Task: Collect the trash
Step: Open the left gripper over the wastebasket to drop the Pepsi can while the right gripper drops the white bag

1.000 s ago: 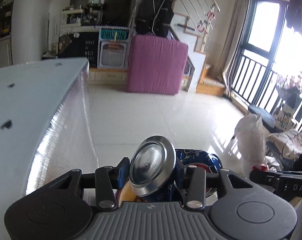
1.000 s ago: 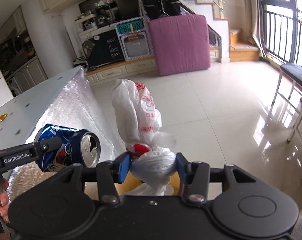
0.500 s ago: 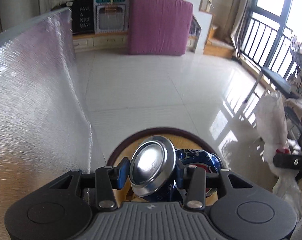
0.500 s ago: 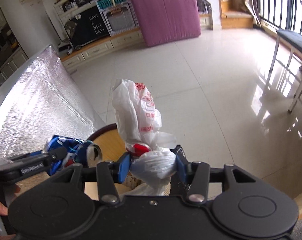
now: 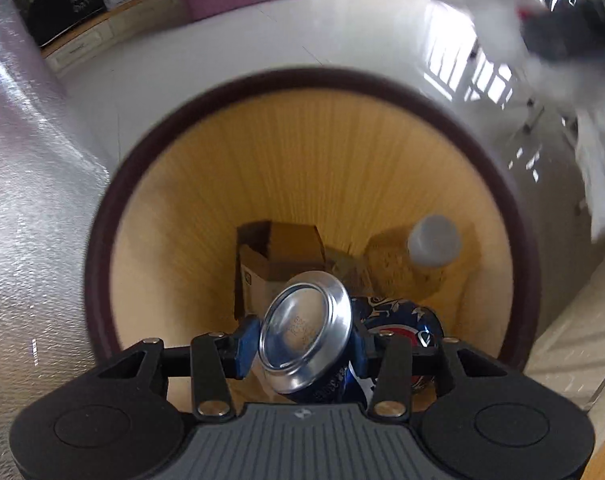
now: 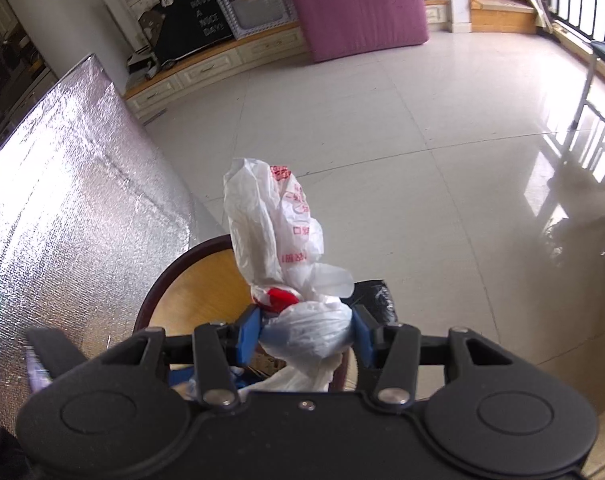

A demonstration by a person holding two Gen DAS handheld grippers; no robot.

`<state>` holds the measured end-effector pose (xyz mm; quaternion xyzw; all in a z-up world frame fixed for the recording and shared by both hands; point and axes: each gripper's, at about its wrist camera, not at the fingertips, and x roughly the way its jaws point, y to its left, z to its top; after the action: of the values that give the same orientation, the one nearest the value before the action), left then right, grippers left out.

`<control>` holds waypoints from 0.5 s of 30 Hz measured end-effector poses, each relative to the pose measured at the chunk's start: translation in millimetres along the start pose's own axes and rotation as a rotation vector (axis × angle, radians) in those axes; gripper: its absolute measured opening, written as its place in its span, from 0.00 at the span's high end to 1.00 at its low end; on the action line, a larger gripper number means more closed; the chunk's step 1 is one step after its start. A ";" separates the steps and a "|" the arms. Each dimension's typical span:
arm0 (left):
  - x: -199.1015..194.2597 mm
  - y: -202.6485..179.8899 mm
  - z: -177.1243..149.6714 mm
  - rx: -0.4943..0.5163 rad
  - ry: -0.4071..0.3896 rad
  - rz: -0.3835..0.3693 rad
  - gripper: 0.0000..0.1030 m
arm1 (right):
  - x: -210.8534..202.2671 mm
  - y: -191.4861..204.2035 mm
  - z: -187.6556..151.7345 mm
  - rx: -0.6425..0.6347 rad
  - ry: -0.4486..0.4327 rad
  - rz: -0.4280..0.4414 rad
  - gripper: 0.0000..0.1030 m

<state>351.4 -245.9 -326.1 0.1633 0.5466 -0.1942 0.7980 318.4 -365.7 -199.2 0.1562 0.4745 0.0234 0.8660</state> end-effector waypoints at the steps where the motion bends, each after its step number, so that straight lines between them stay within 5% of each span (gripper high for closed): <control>1: 6.4 -1.2 -0.2 0.012 0.008 0.006 0.55 | 4.0 0.6 2.3 0.002 0.006 0.009 0.52; 12: 34.6 -3.5 -5.0 0.000 0.066 -0.027 0.53 | 57.2 0.2 11.9 0.175 0.115 0.109 0.52; 15: 28.6 6.4 -6.7 -0.073 0.075 -0.077 0.38 | 68.9 2.2 7.6 0.225 0.144 0.110 0.51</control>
<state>358.5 -240.9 -354.8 0.1203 0.5886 -0.1985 0.7744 362.7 -352.5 -251.0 0.2762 0.5259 0.0288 0.8039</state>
